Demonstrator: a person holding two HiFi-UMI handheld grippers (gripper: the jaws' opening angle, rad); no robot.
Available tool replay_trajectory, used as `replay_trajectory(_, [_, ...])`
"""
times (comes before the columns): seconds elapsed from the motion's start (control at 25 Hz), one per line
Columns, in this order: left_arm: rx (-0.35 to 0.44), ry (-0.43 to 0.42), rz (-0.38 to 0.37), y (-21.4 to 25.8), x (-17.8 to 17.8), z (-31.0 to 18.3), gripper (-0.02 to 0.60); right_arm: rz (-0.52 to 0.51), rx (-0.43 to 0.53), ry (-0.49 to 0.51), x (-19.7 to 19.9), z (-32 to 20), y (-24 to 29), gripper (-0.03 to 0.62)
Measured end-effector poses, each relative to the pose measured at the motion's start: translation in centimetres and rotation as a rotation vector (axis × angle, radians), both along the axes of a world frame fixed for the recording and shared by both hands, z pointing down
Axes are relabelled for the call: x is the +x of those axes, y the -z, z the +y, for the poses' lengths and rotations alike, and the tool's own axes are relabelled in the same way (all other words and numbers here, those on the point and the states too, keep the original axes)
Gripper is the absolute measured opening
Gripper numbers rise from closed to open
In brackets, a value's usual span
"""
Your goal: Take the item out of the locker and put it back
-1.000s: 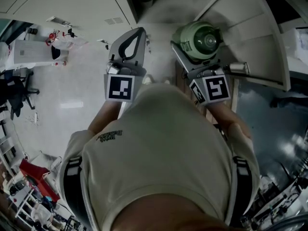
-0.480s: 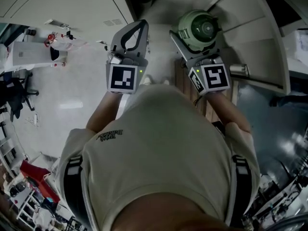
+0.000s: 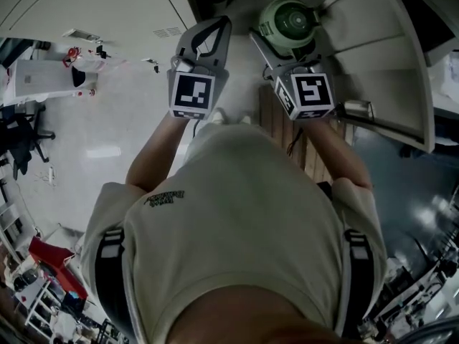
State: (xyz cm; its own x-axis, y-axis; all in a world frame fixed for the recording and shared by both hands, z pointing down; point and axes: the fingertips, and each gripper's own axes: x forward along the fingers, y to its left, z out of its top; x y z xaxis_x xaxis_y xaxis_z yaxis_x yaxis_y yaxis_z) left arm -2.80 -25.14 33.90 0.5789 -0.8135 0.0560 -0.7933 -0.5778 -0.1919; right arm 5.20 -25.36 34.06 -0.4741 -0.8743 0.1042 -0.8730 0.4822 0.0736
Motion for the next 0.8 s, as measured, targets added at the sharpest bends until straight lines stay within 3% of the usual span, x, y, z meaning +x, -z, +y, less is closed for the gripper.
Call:
replay_trajectory(0.4, [-0.083,0.008,0.008,-3.1,1.9,-3.6,0.012,0.058,-0.067,-0.031,-0.3,-3.5,-4.6,0.399])
replay_trajectory(0.64, [-0.113,0.009,-0.032,-6.3,2.4,-5.2,0.012,0.08,-0.113,-0.052,-0.5,-5.3,-7.9,0.399])
replay_trajectory(0.8, [-0.143,-0.003,-0.008,-7.6,2.7,-5.9,0.013,0.101,-0.144,-0.072,-0.3,-6.3,-9.9,0.399])
